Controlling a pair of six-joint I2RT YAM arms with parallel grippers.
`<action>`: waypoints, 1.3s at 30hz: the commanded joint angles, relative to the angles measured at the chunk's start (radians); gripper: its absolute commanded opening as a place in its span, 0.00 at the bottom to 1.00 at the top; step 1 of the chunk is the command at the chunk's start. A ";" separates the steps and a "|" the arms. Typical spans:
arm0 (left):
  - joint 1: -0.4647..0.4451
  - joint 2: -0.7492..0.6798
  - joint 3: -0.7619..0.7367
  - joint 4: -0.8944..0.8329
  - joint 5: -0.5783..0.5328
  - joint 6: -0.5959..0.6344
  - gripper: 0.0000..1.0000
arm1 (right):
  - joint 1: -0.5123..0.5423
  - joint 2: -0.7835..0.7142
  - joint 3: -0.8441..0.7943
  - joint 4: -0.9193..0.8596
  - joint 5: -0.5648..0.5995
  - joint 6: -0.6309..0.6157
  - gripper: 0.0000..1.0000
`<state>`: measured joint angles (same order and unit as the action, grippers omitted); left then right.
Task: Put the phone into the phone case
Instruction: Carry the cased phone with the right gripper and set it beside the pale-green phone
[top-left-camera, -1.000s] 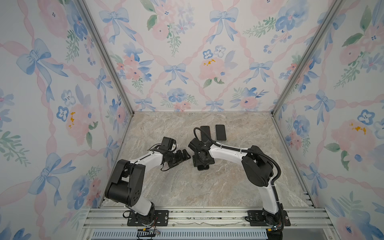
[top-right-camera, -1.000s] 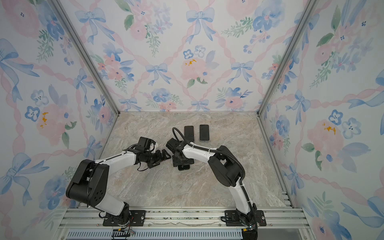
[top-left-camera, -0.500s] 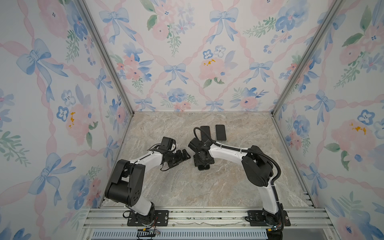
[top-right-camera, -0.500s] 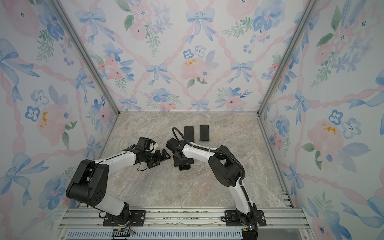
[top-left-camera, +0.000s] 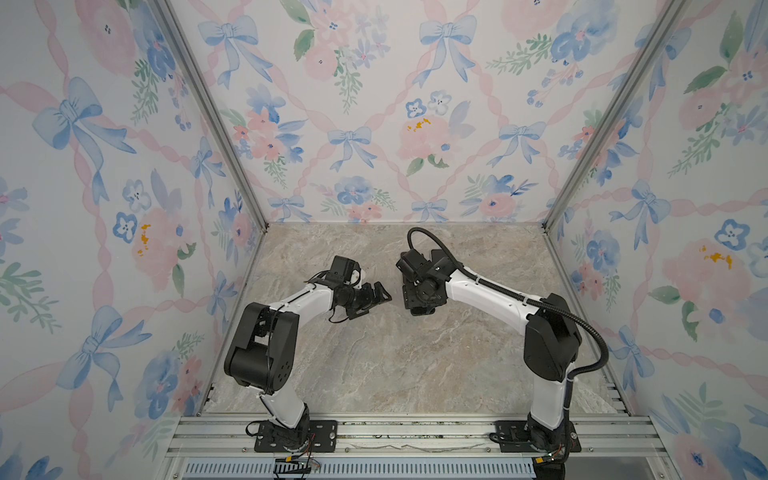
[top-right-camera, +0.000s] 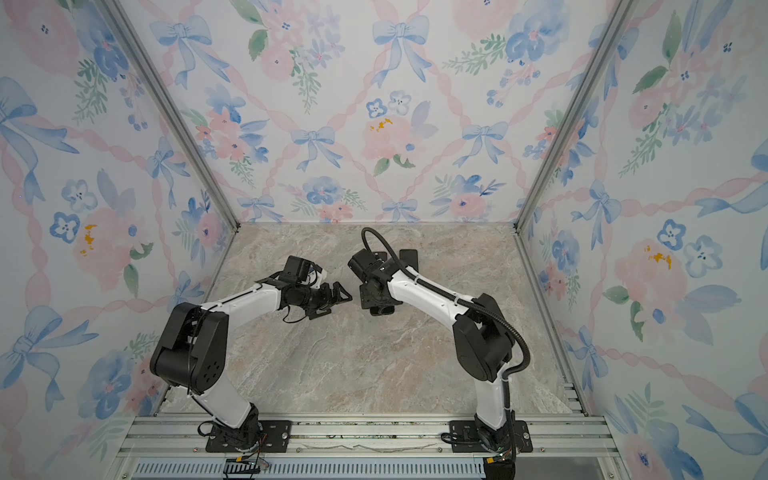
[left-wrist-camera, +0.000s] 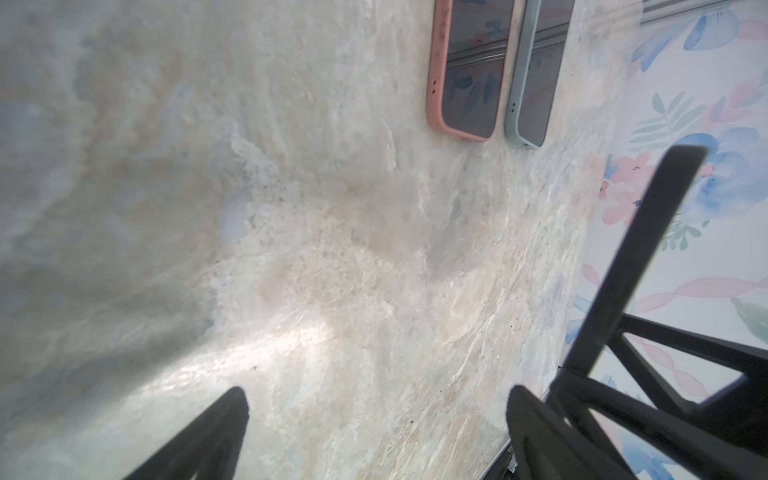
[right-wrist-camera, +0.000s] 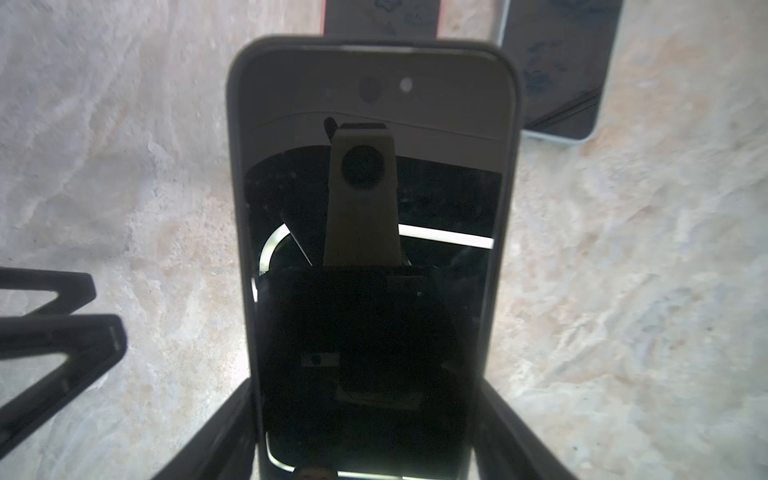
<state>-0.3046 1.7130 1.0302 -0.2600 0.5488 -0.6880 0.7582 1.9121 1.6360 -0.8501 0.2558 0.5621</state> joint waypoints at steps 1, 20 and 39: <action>-0.016 0.069 0.085 -0.015 0.038 0.014 0.98 | -0.082 -0.042 -0.007 -0.009 0.050 -0.086 0.64; -0.046 0.485 0.602 -0.107 0.038 0.010 0.98 | -0.471 0.198 0.221 0.008 -0.093 -0.304 0.62; -0.039 0.571 0.712 -0.140 0.042 0.009 0.98 | -0.574 0.523 0.590 -0.154 -0.147 -0.382 0.62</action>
<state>-0.3489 2.2696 1.7309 -0.3748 0.5850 -0.6880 0.1902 2.4145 2.1525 -0.9611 0.1184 0.2073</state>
